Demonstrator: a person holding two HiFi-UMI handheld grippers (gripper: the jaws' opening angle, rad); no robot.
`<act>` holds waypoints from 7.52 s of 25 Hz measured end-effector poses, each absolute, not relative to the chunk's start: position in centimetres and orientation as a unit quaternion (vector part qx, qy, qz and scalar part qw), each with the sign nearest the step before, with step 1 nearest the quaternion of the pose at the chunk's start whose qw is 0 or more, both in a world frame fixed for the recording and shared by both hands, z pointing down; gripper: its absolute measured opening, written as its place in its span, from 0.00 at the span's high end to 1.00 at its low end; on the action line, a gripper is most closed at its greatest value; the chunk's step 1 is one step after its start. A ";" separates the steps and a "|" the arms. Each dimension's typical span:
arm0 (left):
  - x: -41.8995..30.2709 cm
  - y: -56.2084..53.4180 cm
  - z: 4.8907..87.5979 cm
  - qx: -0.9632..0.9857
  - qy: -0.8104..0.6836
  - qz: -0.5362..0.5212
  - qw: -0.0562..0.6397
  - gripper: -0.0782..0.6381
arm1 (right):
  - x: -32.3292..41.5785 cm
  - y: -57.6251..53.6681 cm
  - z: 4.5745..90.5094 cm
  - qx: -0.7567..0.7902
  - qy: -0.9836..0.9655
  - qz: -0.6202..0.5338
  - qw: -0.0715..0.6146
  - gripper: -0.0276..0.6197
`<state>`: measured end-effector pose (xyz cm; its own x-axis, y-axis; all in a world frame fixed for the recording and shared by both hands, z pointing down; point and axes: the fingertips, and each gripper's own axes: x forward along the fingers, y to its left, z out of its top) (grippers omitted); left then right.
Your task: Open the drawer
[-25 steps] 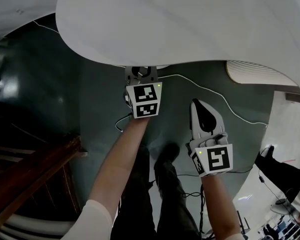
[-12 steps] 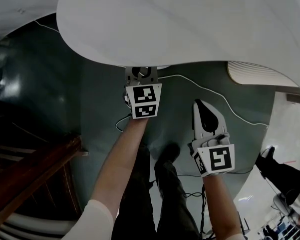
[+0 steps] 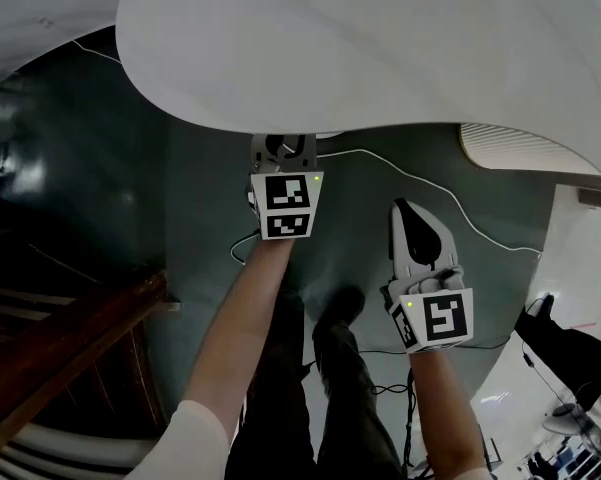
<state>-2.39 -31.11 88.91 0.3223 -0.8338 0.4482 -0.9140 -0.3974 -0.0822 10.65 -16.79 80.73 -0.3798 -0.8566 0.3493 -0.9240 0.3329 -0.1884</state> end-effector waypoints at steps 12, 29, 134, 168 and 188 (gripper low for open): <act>-3.3 -23.4 89.1 0.807 -0.547 0.209 0.079 0.75 | 10.5 -16.2 80.1 0.546 -0.814 0.177 0.094 0.94; -4.9 -16.4 89.6 0.806 -0.536 0.232 0.102 0.75 | 8.8 -12.5 77.6 0.533 -0.821 0.173 0.107 0.94; -14.4 -7.0 31.8 0.850 -0.493 0.148 0.108 0.84 | 11.7 -5.3 30.6 0.571 -0.805 0.140 0.079 0.94; -20.1 -6.2 19.2 0.860 -0.501 0.075 0.053 0.88 | 10.2 -3.0 18.8 0.571 -0.818 0.049 0.043 0.94; -18.5 -5.7 18.9 0.869 -0.486 0.063 0.060 0.88 | 9.8 -1.9 18.6 0.571 -0.819 0.047 0.039 0.94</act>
<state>-18.50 -5.71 18.91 0.5189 -0.8381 0.1683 -0.8533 -0.5197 0.0429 9.82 -1.92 18.64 -0.3444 -0.9313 0.1186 -0.9388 0.3431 -0.0324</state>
